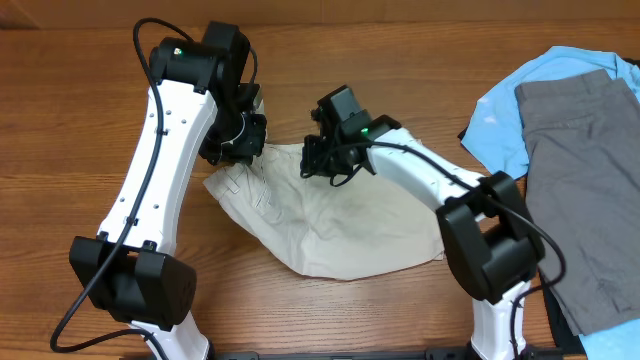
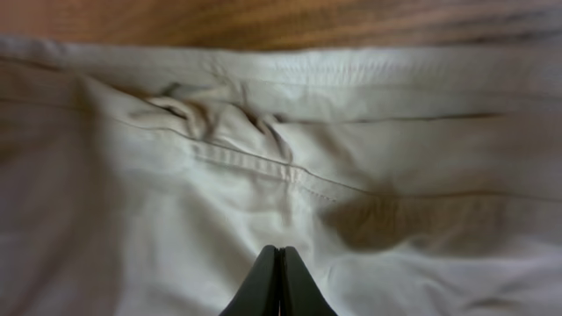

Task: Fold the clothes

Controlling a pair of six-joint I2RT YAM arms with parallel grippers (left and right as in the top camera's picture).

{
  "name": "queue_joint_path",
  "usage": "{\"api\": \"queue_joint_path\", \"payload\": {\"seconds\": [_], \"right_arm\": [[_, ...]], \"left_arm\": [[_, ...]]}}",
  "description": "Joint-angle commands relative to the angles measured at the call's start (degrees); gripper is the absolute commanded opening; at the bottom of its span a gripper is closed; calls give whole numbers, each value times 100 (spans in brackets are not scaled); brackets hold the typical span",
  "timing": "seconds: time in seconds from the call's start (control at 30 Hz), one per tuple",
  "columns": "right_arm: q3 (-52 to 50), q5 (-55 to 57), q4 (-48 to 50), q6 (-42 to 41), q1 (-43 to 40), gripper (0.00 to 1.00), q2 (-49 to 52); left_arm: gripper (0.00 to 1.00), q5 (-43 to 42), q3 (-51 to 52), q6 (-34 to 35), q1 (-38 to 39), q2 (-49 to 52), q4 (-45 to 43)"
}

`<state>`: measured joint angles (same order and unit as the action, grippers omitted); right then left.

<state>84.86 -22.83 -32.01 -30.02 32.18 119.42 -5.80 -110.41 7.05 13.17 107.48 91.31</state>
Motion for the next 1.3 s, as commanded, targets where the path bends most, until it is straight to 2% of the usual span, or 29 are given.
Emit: {"api": "queue_joint_path", "payload": {"seconds": [0.0,0.17,0.33,0.53,0.6,0.8,0.93,1.1,1.27], "right_arm": [[98,284,153,-39,160,4,339],[98,417,476,-39,337,4,544],[398,417,153,140,225,4,367],[1351,444,-1370,350,-468,4,-293],[1613,442,-2205,350,-901,4,-621],[1635,699,-3956,352,-1825,4,-992],[1368,1106,-4968,428,-2127,4,-981],[693,1145,-5077,608,-2149,4,-981],[-332,1086,-4402,555,-2149,4,-981]], "left_arm": [[4,-129,-162,-46,68,-221,-13],[5,-111,-162,-70,151,-221,-83],[4,-94,-162,-70,188,-221,-216],[4,79,-162,-72,188,-221,-334],[4,175,-162,-66,188,-221,-367],[4,149,-162,-63,326,-223,-470],[4,538,-164,61,494,-225,-479],[4,557,-164,138,605,-225,-527],[4,691,-262,129,713,-225,-520]]}}
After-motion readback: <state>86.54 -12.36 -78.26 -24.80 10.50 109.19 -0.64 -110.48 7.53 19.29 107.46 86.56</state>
